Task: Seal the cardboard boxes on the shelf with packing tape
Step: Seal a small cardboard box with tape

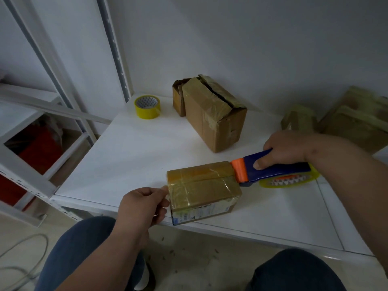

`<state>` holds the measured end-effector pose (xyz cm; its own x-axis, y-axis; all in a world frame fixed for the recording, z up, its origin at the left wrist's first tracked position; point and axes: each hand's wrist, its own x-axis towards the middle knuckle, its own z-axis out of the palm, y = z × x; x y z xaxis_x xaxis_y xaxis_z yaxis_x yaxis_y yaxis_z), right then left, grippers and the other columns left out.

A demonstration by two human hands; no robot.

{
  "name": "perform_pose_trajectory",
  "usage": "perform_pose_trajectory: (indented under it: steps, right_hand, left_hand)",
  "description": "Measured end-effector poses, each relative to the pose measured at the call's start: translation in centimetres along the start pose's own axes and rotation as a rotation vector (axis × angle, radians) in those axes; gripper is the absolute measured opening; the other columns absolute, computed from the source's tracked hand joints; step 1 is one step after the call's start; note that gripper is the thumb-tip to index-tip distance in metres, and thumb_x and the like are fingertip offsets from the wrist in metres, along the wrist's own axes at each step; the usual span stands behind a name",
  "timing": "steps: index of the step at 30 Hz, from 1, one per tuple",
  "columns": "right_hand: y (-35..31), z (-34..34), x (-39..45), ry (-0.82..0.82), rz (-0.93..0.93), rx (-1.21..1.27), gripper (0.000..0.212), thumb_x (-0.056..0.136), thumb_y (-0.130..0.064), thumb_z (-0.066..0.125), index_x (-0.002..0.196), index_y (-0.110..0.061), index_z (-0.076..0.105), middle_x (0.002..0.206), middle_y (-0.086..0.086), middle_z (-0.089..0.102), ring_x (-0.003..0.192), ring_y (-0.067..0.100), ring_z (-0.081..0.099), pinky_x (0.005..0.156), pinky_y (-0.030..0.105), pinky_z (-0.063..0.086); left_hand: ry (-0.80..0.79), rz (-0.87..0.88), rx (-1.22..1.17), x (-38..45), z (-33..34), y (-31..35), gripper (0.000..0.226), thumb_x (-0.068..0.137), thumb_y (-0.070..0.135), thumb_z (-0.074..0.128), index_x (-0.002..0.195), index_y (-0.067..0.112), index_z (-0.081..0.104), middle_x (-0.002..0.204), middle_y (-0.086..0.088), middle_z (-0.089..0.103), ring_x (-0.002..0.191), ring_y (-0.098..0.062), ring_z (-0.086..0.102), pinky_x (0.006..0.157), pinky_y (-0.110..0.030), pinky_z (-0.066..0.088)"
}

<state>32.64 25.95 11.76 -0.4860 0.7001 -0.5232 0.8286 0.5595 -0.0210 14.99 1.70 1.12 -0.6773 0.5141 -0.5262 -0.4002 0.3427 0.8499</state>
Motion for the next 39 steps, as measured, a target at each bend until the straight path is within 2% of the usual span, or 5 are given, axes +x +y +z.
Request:
perform_pose_trajectory:
  steps: [5, 18, 23, 30, 39]
  right_hand:
    - [0.2, 0.4, -0.3, 0.02, 0.0, 0.032, 0.047, 0.077, -0.06, 0.067, 0.083, -0.013, 0.07, 0.08, 0.005, 0.066, 0.07, 0.018, 0.061, 0.062, 0.027, 0.04]
    - [1.4, 5.0, -2.3, -0.064, 0.019, 0.343, 0.053, 0.077, -0.06, 0.067, 0.086, -0.008, 0.069, 0.083, 0.006, 0.067, 0.07, 0.017, 0.063, 0.059, 0.023, 0.043]
    - [1.2, 6.5, -2.6, -0.017, -0.017, 0.403, 0.044, 0.079, -0.06, 0.065, 0.079, -0.016, 0.069, 0.079, 0.001, 0.068, 0.068, 0.014, 0.064, 0.056, 0.021, 0.042]
    - [1.7, 8.2, -2.6, 0.049, -0.072, 0.486, 0.038, 0.08, -0.058, 0.066, 0.075, -0.02, 0.066, 0.074, -0.002, 0.068, 0.067, 0.013, 0.065, 0.058, 0.022, 0.043]
    - [3.1, 8.6, -3.0, 0.061, -0.173, 0.352, 0.045, 0.084, -0.067, 0.05, 0.087, -0.024, 0.063, 0.086, -0.004, 0.067, 0.078, 0.011, 0.065, 0.068, 0.024, 0.05]
  left_hand:
    - [0.007, 0.162, 0.372, 0.2, 0.2, 1.0, 0.035, 0.096, 0.026, 0.058, 0.13, 0.023, 0.053, 0.087, -0.006, 0.069, 0.078, -0.019, 0.065, 0.057, -0.03, 0.054]
    - [0.042, 0.195, 0.395, 2.9, 0.3, 3.6, 0.025, 0.104, 0.022, 0.04, 0.115, 0.014, 0.06, 0.116, -0.011, 0.066, 0.096, -0.027, 0.064, 0.081, -0.041, 0.055]
    - [-0.166, 0.55, 0.956, 1.2, 2.2, 3.5, 0.077, 0.093, 0.064, 0.033, 0.155, 0.02, 0.022, 0.162, -0.001, 0.017, 0.148, -0.021, 0.018, 0.118, -0.037, 0.02]
    - [-0.069, 0.792, 1.517, 1.6, 2.5, 3.1, 0.083, 0.087, 0.075, -0.002, 0.153, 0.026, -0.014, 0.16, 0.004, -0.025, 0.145, -0.02, -0.028, 0.118, -0.048, -0.012]
    - [-0.277, 0.86, 1.601, 2.0, 3.0, 3.3, 0.118, 0.056, 0.099, -0.003, 0.154, 0.034, -0.011, 0.163, 0.013, -0.005, 0.149, -0.013, -0.011, 0.122, -0.045, 0.002]
